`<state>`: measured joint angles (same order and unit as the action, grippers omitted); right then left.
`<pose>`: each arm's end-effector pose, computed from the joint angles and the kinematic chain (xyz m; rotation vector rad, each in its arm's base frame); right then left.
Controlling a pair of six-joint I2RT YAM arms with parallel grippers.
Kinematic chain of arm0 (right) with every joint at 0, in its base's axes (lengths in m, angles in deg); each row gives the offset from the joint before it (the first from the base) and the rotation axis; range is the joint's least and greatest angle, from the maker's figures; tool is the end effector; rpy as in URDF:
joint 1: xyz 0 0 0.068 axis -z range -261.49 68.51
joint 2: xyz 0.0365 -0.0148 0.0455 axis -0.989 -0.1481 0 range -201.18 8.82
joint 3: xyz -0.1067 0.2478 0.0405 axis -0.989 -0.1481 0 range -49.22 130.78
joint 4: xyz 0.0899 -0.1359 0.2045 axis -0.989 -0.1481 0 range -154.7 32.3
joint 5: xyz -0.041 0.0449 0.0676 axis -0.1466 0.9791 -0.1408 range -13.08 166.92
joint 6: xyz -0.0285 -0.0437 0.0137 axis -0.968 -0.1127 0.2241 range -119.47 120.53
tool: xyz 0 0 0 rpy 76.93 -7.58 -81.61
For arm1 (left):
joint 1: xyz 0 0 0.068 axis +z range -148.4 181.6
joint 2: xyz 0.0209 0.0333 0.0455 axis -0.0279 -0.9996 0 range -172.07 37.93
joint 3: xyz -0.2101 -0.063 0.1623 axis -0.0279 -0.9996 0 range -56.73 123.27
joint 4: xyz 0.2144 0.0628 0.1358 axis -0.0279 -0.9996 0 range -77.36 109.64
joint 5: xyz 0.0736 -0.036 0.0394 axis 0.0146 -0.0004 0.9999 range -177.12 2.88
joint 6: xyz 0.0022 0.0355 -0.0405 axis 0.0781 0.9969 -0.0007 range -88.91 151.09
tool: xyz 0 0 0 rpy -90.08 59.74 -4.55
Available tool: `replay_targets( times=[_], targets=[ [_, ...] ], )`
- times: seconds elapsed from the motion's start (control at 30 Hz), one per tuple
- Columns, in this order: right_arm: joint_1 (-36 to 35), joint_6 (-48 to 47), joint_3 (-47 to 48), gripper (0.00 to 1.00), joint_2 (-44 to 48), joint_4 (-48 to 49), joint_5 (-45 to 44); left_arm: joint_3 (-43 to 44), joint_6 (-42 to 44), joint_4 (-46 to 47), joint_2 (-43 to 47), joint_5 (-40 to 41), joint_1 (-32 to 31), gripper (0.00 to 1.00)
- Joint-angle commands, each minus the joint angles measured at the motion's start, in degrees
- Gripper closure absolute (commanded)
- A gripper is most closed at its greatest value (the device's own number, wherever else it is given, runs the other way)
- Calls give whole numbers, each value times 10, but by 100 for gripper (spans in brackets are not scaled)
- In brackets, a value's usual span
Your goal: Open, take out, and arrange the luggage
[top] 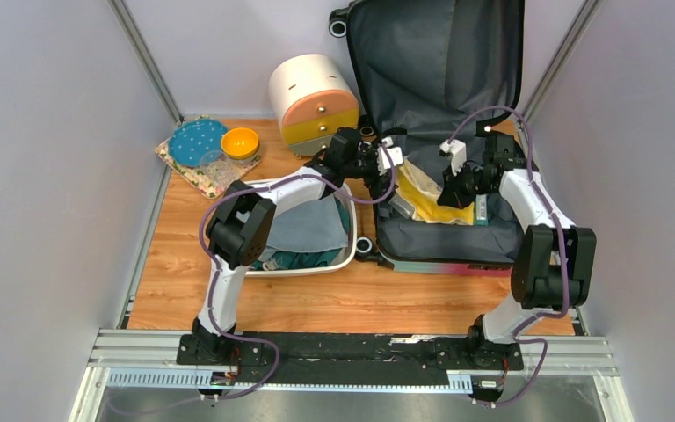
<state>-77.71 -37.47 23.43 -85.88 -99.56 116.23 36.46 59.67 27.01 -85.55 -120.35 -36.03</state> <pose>0.3367 0.0004 0.2490 -0.9023 2.2509 0.6071 0.3864 -0.3227 0.2216 1.3696 1.4039 -0.6730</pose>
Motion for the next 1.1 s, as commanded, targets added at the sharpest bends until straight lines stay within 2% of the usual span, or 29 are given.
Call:
replay_targets(
  times=[0.0, 0.13, 0.23, 0.37, 0.57, 0.77, 0.83, 0.9, 1.07],
  targets=[
    [-3, -139, -30, 100, 70, -83, 45, -40, 155, -6, 42, -51, -13, 5],
    [-3, -146, -45, 100, 91, -89, 48, -58, 271, -7, 43, -33, -33, 4],
    [-3, -143, -44, 100, 95, -93, 48, -56, 318, -12, 32, -12, -44, 4],
    [-1, -125, -34, 100, 92, -89, 46, -27, 315, -45, 15, -23, -46, 7],
    [5, -94, -12, 100, 80, -63, 33, -51, 315, -70, 51, -88, -45, 8],
    [13, -81, 7, 100, 72, -61, 41, -2, 361, -234, 59, -116, -45, 7],
    [14, -82, 8, 100, 74, -61, 45, 38, 359, -280, 45, -91, -50, 7],
    [15, -82, 9, 100, 78, -61, 51, 57, 358, -288, 25, -67, -54, 8],
    [16, -88, 5, 100, 91, -63, 53, 64, 326, -209, -5, 33, -62, 9]
  ],
)
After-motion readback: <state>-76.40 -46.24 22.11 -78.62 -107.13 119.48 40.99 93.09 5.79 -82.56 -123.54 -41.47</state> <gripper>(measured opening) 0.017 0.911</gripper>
